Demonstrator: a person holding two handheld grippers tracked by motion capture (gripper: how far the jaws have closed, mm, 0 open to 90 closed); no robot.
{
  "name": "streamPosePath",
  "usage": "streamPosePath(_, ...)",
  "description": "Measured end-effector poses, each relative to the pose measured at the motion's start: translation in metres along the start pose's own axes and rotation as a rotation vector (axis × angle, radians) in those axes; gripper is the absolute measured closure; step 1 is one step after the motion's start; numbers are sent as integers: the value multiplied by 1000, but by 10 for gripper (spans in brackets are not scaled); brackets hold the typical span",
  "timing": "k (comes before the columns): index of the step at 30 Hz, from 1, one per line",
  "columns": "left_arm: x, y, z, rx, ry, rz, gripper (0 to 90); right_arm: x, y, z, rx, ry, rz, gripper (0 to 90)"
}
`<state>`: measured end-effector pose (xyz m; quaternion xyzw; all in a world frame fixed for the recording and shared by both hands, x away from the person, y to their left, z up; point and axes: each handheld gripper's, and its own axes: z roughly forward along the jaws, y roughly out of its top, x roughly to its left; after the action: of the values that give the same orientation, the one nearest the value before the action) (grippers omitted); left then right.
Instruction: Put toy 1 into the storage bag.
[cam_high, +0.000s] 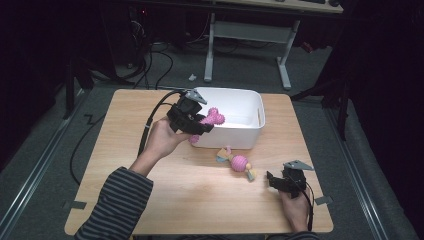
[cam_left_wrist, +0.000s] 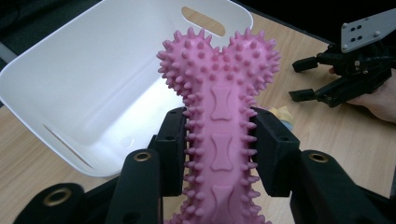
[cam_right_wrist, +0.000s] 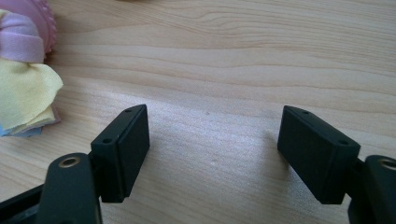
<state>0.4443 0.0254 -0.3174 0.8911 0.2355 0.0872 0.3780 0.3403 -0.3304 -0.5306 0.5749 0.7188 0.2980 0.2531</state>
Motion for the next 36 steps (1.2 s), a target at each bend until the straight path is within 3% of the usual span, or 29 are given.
streamPosePath(26, 9, 46, 35, 50, 22, 28, 585, 0, 0, 0, 0, 0, 1, 253)
streamPosePath(33, 16, 53, 47, 52, 36, 7, 585, 0, 0, 0, 1, 0, 0, 254)
streamPosePath(36, 20, 54, 54, 42, 23, -17, 586, 1, 0, 0, 0, 2, -2, 257)
